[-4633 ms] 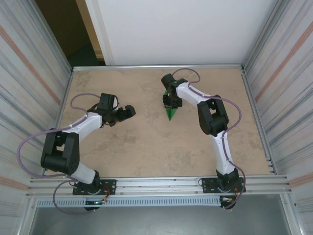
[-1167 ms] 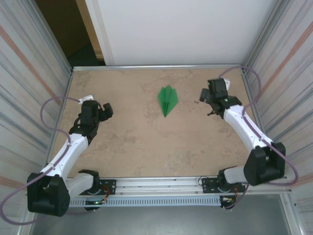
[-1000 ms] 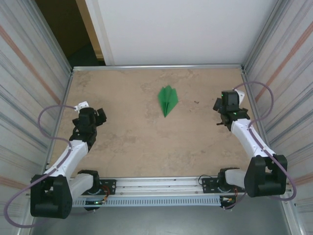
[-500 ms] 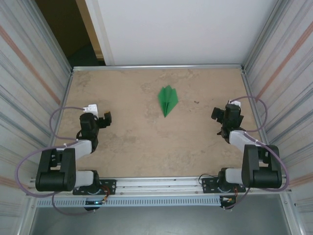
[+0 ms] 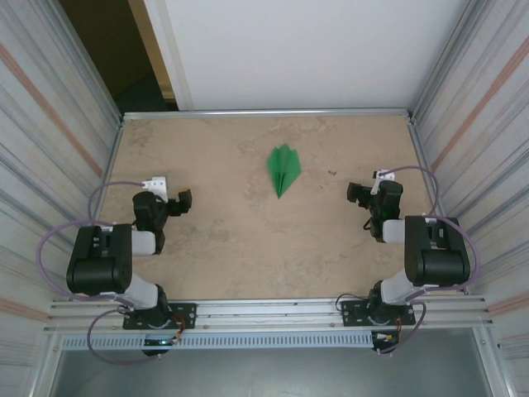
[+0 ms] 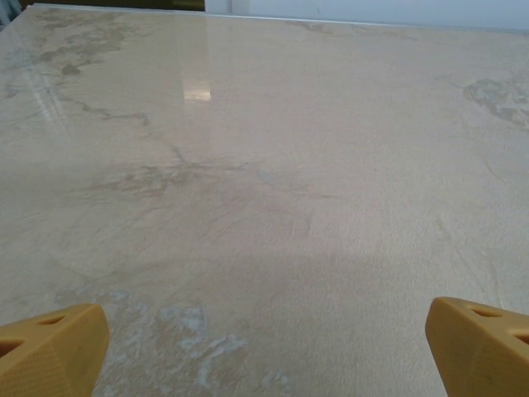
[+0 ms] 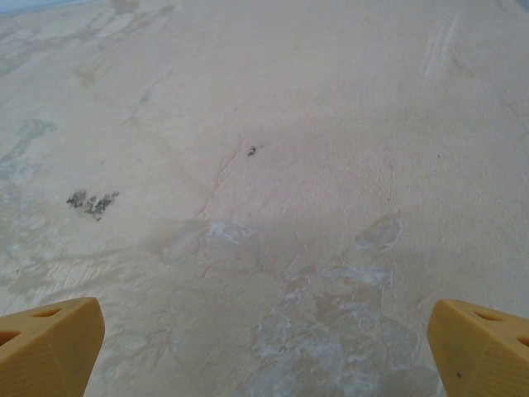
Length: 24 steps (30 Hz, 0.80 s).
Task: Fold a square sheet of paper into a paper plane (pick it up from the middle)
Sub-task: Reset both arms
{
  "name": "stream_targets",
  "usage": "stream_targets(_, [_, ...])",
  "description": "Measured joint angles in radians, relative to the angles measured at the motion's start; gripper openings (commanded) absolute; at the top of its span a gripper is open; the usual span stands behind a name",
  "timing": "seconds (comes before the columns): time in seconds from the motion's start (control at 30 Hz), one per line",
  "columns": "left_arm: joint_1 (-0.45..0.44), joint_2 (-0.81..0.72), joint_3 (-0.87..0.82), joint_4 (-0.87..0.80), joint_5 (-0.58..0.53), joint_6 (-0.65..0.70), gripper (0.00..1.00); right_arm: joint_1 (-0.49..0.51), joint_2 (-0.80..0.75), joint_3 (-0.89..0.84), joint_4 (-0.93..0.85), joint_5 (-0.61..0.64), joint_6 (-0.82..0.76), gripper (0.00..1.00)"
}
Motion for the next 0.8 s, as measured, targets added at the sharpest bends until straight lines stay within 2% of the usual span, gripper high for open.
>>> stream_targets(0.17, [-0.071,0.009,0.064,-0.038,-0.06,0.036,0.99,0.001,0.003,0.0,0.031,0.0,-0.007,0.99])
stream_targets(0.33, [-0.074,0.009,0.066,-0.054,-0.093,0.05,0.99,0.001,0.003,0.0,0.04,0.0,-0.007,0.99])
stream_targets(0.8, [-0.061,0.009,0.072,-0.092,-0.066,0.061,0.99,0.001,0.003,0.0,0.053,0.0,-0.007,0.99])
